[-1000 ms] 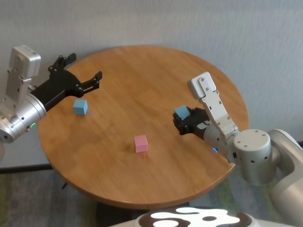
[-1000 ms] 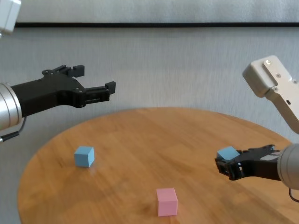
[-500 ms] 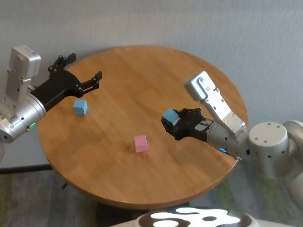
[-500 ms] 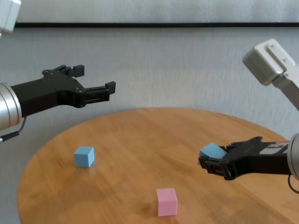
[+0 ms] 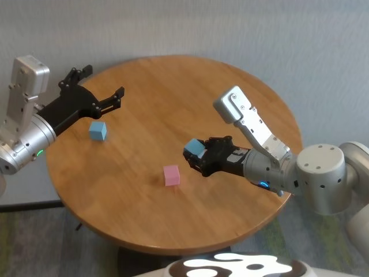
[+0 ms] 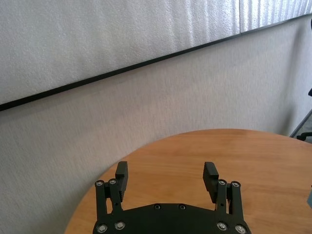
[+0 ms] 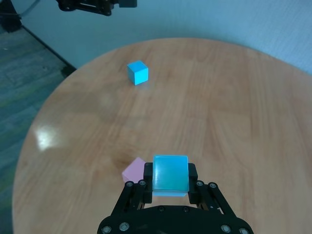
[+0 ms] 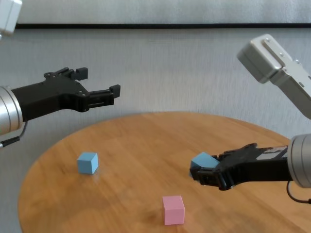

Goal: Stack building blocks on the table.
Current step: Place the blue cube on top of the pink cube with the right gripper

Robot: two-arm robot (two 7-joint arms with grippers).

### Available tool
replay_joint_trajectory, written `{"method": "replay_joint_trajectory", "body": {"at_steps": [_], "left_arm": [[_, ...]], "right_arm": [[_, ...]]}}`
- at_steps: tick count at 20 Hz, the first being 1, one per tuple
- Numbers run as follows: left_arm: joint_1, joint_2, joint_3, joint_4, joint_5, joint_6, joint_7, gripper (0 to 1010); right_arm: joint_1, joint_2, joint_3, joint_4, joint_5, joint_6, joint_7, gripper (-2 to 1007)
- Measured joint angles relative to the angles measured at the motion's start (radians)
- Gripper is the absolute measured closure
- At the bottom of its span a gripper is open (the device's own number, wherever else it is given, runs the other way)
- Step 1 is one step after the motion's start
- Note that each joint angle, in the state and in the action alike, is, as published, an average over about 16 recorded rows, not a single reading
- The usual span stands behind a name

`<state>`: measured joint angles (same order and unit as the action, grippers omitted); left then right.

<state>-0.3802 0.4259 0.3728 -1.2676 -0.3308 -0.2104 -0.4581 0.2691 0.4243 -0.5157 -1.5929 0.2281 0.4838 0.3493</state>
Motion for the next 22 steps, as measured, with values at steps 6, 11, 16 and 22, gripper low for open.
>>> {"method": "replay_joint_trajectory", "body": {"at_steps": [6,11,16,22], "left_arm": [[0.0,0.0,0.0,0.0,0.0,0.0,0.0,10],[0.0,0.0,0.0,0.0,0.0,0.0,0.0,10],[0.0,0.0,0.0,0.0,0.0,0.0,0.0,10],[0.0,0.0,0.0,0.0,0.0,0.0,0.0,10]], "right_arm": [[-0.022,-0.026,-0.002,-0.02,-0.005,0.038,-0.004,644],[-0.039,-0.049,-0.008,-0.025,-0.021,0.051,-0.015,644],[-0.047,-0.068,-0.02,-0.019,-0.043,0.056,-0.022,644],[-0.046,-0.098,-0.024,0.001,-0.067,0.062,-0.036,644]]}}
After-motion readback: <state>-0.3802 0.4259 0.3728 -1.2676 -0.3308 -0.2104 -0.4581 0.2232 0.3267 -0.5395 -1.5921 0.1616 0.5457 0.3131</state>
